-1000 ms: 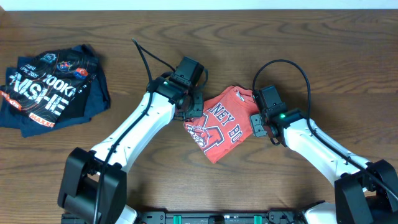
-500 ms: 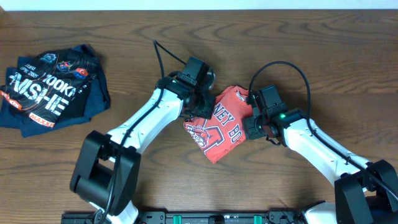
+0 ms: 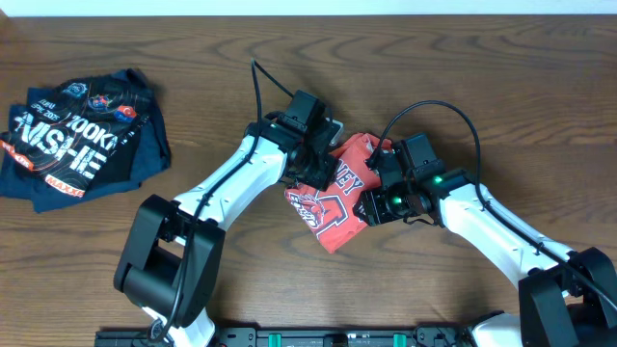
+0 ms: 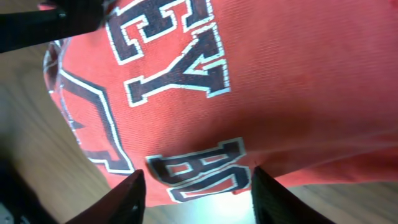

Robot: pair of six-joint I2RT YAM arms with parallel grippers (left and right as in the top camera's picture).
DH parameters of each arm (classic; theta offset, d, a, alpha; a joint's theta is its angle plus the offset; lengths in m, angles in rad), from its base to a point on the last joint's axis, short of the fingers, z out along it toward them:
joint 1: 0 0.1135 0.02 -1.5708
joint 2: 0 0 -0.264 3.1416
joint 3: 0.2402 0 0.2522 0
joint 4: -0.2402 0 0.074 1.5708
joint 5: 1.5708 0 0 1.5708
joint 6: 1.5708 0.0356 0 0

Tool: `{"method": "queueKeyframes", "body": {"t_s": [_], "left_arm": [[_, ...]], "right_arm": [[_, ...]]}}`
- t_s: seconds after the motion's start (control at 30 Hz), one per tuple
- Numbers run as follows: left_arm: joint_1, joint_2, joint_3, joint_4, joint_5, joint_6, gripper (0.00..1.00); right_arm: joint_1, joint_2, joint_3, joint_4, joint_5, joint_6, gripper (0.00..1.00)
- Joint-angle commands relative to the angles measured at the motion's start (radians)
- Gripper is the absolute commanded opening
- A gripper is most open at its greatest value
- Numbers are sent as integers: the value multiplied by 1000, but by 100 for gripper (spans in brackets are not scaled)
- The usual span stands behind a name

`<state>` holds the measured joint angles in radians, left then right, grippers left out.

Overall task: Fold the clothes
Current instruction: 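Hold the bundle between both grippers and press it into a compact square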

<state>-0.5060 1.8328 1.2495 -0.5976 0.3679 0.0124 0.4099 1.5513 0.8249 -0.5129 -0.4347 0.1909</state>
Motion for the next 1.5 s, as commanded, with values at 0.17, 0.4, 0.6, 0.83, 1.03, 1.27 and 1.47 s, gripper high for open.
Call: {"method": "queueKeyframes", "body": {"t_s": [0.17,0.4,0.6,0.83,1.03,1.27,1.47], "left_arm": [[-1,76,-2,25,13,33,50],[1,75,-2,54,6,39,39],[1,74,-2,30,6,39,24],[1,60,-2,-3,6,39,21],[2,45,-2,-2,5,40,19],[9,33,-2,-10,5,39,12],[30,-14,-2,-15,-55,23,10]], "right_arm": [[-3,3,0,-18,19,14,44],[-3,3,-16,-17,47,14,41],[-3,7,-16,6,72,14,35],[6,7,-19,6,68,14,36],[36,21,-26,41,69,14,35],[51,118,-27,67,69,14,25],[48,127,-27,75,99,28,1]]}}
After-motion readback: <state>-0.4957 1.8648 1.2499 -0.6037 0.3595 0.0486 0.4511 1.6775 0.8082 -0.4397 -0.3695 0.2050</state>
